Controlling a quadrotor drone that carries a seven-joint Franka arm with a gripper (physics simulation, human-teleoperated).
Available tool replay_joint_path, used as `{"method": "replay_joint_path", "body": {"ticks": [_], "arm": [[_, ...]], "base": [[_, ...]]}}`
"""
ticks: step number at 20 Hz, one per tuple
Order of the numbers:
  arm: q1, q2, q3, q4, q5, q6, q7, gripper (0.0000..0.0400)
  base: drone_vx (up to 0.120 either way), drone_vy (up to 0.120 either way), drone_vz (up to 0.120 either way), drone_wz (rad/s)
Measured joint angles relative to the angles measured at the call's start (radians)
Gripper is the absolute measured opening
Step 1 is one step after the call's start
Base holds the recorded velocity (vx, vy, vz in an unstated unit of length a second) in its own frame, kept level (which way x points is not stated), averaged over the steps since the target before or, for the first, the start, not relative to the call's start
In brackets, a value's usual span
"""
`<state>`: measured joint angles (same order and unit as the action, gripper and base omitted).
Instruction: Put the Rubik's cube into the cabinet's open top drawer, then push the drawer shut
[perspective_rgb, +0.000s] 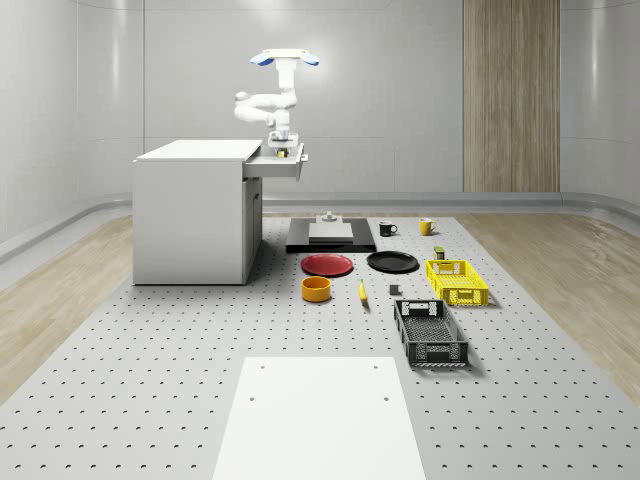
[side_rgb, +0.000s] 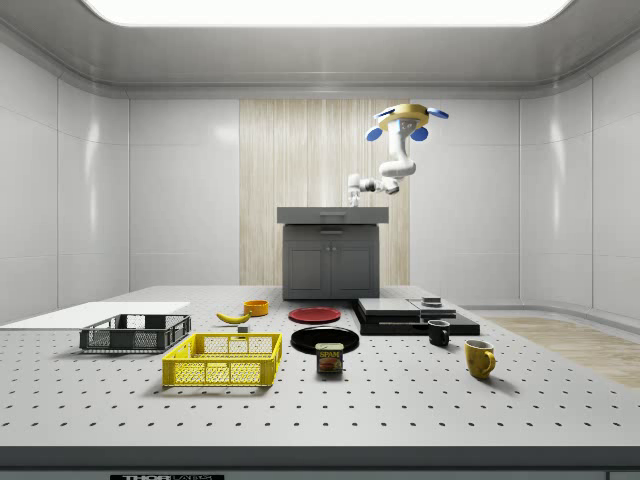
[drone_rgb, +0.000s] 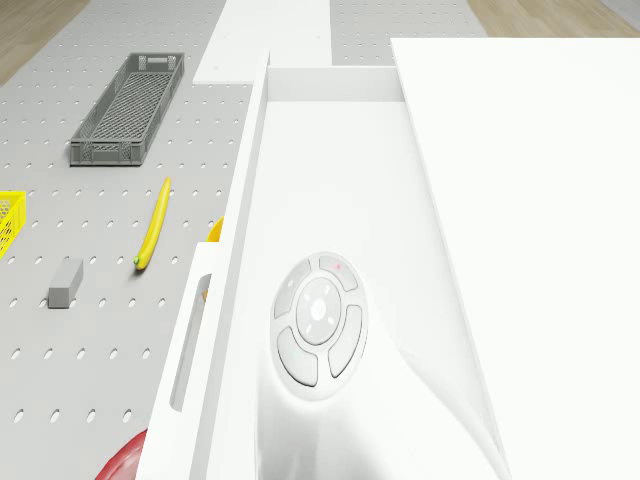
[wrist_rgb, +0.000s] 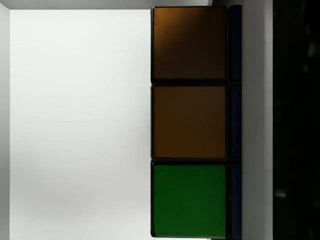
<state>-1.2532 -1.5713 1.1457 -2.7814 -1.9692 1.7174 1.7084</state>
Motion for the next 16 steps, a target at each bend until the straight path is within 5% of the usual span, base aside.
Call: {"method": "replay_joint_path", "body": {"ticks": [5, 9, 16], "arm": [[-0.004, 0.011, -0.027, 0.011, -0.028, 0.003, -0.002, 0.0325], [0.000, 0.018, -0.028, 0.011, -0.031, -0.004, -0.005, 0.0372], [0.025, 0.023, 0.045, -0.021, 0.034, -0.044, -0.010, 0.0395]], "base": [[0.000, 0.000, 0.000, 0.000], [0.000, 0.000, 0.000, 0.000], [0.000, 0.000, 0.011, 0.000]]}}
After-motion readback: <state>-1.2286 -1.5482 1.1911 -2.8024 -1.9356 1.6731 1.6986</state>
